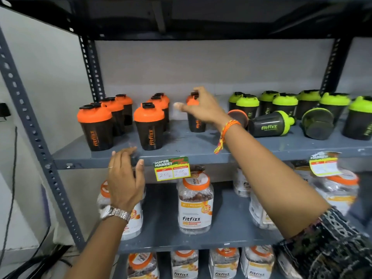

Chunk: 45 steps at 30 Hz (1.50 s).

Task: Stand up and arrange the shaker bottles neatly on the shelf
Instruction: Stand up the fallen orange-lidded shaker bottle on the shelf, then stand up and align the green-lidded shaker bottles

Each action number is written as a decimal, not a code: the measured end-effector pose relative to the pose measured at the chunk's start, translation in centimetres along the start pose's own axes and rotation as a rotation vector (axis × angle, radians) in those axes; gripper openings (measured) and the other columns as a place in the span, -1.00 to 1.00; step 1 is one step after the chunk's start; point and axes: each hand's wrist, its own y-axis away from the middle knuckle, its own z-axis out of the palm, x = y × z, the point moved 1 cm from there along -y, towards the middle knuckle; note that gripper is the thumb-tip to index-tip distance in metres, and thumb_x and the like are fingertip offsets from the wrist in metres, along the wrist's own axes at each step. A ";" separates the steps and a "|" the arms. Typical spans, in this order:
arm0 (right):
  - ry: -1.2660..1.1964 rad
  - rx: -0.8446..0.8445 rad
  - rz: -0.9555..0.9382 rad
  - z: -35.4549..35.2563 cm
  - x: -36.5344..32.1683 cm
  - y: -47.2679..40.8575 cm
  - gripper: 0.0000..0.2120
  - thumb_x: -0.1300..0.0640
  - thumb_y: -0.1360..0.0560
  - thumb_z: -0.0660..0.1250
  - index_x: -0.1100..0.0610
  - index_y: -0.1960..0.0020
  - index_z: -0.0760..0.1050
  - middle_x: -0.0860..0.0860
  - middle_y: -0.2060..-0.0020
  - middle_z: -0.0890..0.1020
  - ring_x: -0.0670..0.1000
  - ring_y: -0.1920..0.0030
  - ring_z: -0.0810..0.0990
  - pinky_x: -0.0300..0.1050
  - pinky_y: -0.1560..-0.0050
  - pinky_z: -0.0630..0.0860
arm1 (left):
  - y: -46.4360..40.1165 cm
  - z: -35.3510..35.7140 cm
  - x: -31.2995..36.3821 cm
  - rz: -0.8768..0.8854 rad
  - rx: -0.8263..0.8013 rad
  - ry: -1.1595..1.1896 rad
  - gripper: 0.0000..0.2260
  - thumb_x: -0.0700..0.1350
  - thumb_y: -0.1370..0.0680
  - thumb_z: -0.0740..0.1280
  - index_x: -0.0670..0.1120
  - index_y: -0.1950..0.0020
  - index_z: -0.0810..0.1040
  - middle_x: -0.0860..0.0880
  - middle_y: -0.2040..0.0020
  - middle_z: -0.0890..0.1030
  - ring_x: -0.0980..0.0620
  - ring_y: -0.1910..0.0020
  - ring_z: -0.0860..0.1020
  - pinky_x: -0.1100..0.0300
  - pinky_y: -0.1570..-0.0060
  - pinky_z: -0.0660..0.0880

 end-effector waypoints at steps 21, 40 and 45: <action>0.210 0.545 0.473 -14.2 17.5 4.7 -0.27 -0.16 -0.45 0.42 0.25 -0.39 0.24 0.30 -0.39 0.33 0.38 -0.38 0.26 0.18 -0.35 0.27 | 3.2 12.2 17.8 0.237 -0.341 -0.150 -0.48 0.18 -0.63 0.15 -0.11 -0.45 0.47 -0.09 -0.43 0.53 -0.14 -0.44 0.45 -0.05 -0.58 0.19; -0.310 0.505 0.499 -14.1 21.5 2.4 -0.21 -0.21 -0.34 0.49 0.12 -0.40 0.28 0.19 -0.31 0.50 0.25 -0.33 0.46 0.05 -0.28 0.44 | 3.6 14.3 17.8 0.226 -0.210 -0.358 -0.51 0.19 -0.62 0.16 -0.09 -0.41 0.48 -0.11 -0.35 0.56 -0.18 -0.31 0.50 -0.07 -0.48 0.25; -0.374 0.511 0.358 -15.1 20.8 2.3 -0.35 -0.21 -0.18 0.53 -0.07 -0.18 0.38 0.10 -0.16 0.56 0.15 -0.21 0.53 0.10 -0.23 0.53 | 3.7 14.6 17.7 0.235 -0.182 -0.360 -0.52 0.19 -0.62 0.16 -0.08 -0.41 0.47 -0.11 -0.35 0.55 -0.17 -0.31 0.48 -0.07 -0.48 0.22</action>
